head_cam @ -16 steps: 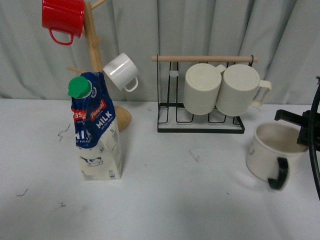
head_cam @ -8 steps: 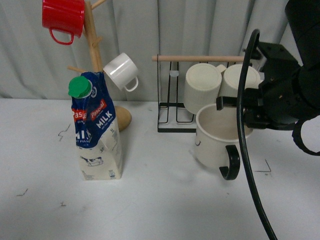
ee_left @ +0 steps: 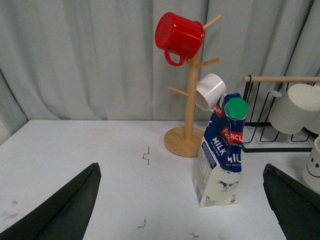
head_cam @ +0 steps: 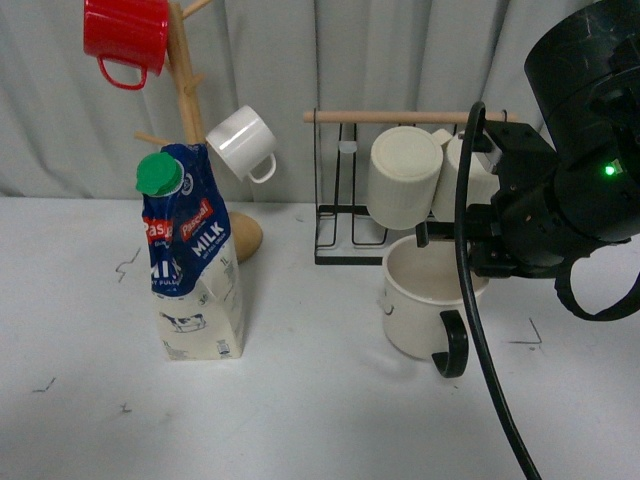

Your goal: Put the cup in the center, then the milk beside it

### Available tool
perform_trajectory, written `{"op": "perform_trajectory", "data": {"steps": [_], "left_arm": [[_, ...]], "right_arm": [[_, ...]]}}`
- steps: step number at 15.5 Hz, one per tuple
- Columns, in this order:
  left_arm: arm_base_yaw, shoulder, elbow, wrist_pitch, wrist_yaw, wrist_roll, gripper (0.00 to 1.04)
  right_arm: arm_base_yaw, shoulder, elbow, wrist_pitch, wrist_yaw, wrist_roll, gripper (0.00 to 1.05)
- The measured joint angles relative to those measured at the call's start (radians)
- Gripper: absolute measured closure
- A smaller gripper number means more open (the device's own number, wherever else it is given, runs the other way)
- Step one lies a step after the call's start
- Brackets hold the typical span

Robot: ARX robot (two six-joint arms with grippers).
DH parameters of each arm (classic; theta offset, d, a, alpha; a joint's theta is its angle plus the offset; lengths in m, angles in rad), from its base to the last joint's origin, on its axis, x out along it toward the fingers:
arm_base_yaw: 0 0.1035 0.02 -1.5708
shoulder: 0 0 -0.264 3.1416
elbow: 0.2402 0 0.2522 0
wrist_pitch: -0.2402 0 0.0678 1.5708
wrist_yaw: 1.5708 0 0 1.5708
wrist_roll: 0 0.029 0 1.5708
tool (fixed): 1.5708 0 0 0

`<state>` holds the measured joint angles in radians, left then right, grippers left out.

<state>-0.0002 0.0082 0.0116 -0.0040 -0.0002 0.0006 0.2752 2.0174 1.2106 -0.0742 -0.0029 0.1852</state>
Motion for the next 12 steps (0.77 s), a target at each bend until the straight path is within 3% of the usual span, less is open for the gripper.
{"op": "perform_trajectory", "data": {"steps": [12], "left_arm": [[0.0,0.0,0.0,0.0,0.0,0.0,0.07]], "right_arm": [[0.0,0.015,-0.025,0.051,-0.031,0.008,1.01]]}}
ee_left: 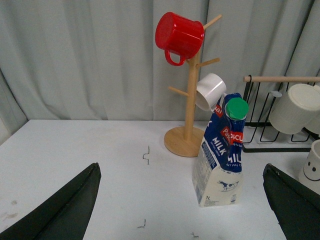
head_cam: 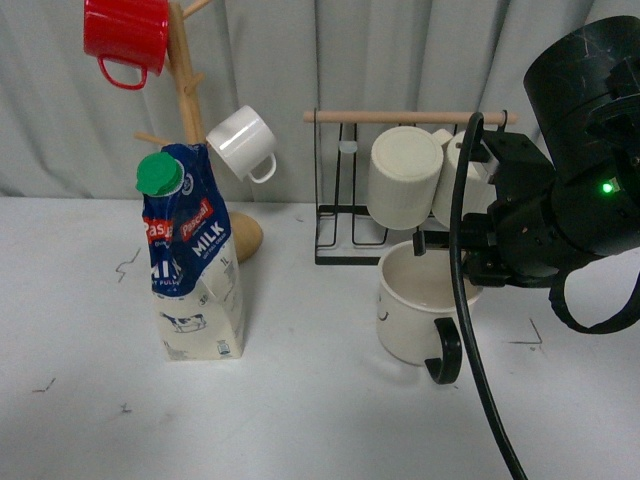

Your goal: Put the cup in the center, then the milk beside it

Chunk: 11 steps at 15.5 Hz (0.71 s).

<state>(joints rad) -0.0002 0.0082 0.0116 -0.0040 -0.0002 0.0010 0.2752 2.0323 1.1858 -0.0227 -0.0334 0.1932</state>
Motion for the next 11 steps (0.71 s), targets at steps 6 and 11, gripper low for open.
{"op": "perform_trajectory", "data": {"steps": [6,11], "left_arm": [[0.0,0.0,0.0,0.0,0.0,0.0,0.07],[0.0,0.0,0.0,0.001,0.0,0.0,0.07]], "right_arm": [[-0.024,-0.066,-0.03,0.054,-0.016,0.053,0.24],[-0.072,-0.42,-0.146,0.348,0.063,0.021,0.13]]}}
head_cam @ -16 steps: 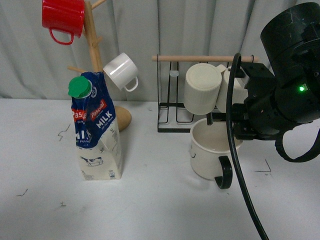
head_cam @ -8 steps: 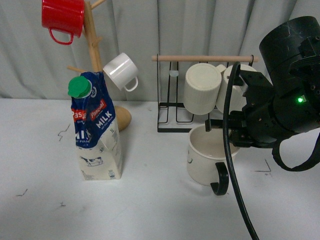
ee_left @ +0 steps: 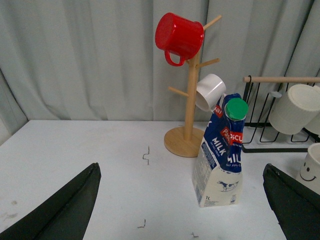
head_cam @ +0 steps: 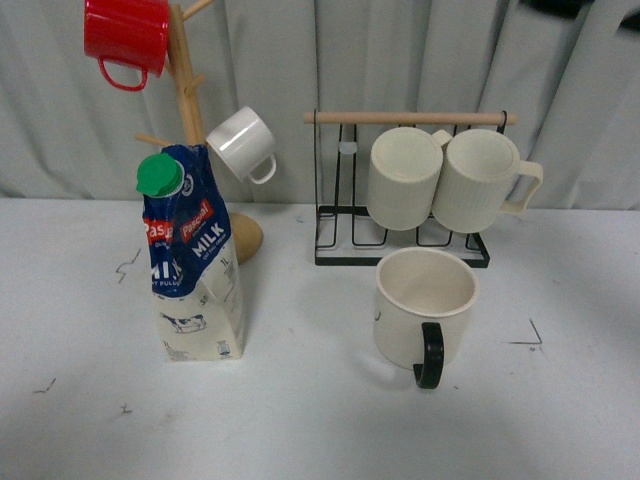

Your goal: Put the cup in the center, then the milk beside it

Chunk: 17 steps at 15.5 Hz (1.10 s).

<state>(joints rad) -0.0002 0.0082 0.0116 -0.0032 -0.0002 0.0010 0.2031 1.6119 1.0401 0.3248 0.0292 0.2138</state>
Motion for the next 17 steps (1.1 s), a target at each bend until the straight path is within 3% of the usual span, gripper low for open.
{"op": "perform_trajectory", "data": {"steps": [1,3,7,8,10,12,17], "left_arm": [[0.0,0.0,0.0,0.0,0.0,0.0,0.07],[0.0,0.0,0.0,-0.001,0.0,0.0,0.07],[0.0,0.0,0.0,0.0,0.0,0.0,0.07],[0.0,0.0,0.0,-0.001,0.0,0.0,0.07],[0.0,0.0,0.0,0.0,0.0,0.0,0.07],[0.0,0.0,0.0,-0.001,-0.001,0.0,0.07],[0.0,0.0,0.0,0.0,0.0,0.0,0.07]], "right_arm": [[-0.004,-0.076,-0.113,0.176,0.101,-0.073,0.24],[-0.037,-0.282,-0.352,0.289,0.134,-0.168,0.47],[-0.024,-0.779,-0.677,0.082,0.146,-0.204,0.97],[-0.027,-0.921,-0.745,0.006,0.146,-0.208,1.02],[-0.085,-1.192,-0.861,-0.153,0.079,-0.209,1.03],[-0.212,-1.451,-0.934,-0.337,-0.007,-0.21,1.03],[-0.203,-1.558,-0.98,-0.332,-0.029,-0.211,1.03]]}}
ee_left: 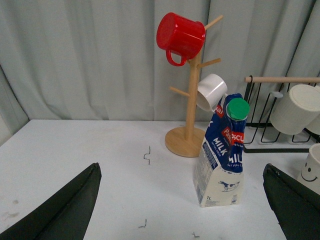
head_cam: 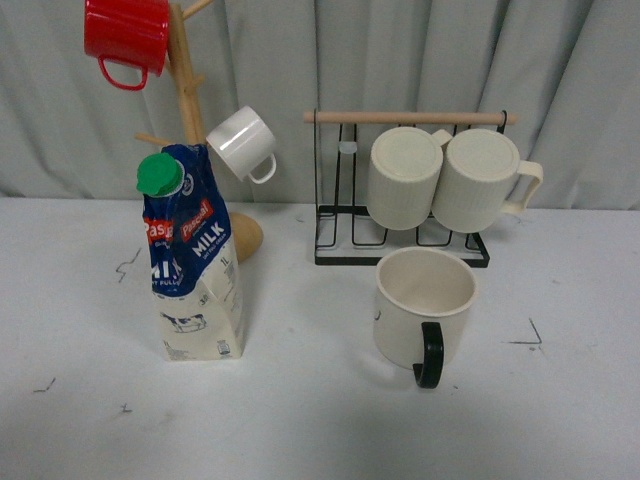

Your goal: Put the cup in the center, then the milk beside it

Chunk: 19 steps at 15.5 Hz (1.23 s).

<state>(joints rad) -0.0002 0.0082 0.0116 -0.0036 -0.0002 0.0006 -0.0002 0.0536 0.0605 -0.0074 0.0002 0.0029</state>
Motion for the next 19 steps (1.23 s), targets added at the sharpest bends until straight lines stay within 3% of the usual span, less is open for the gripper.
{"op": "perform_trajectory", "data": {"steps": [7,8,13,15,16,19], "left_arm": [[0.0,0.0,0.0,0.0,0.0,0.0,0.07],[0.0,0.0,0.0,0.0,0.0,0.0,0.07],[0.0,0.0,0.0,0.0,0.0,0.0,0.07],[-0.071,0.225,0.162,-0.335,-0.14,-0.116,0.07],[-0.111,0.355,0.256,-0.361,-0.175,-0.172,0.07],[-0.153,0.658,0.452,-0.069,-0.19,-0.203,0.07]], "right_arm": [[0.0,-0.049,-0.048,0.003,0.0,0.0,1.03],[0.0,-0.049,-0.048,0.003,0.0,-0.001,0.98],[0.0,-0.049,-0.048,0.003,0.0,-0.001,0.38],[0.0,-0.049,-0.048,0.003,0.0,-0.001,0.14],[0.0,-0.049,-0.048,0.004,-0.001,0.0,0.04],[0.0,-0.049,-0.048,0.004,0.0,0.0,0.06]]}}
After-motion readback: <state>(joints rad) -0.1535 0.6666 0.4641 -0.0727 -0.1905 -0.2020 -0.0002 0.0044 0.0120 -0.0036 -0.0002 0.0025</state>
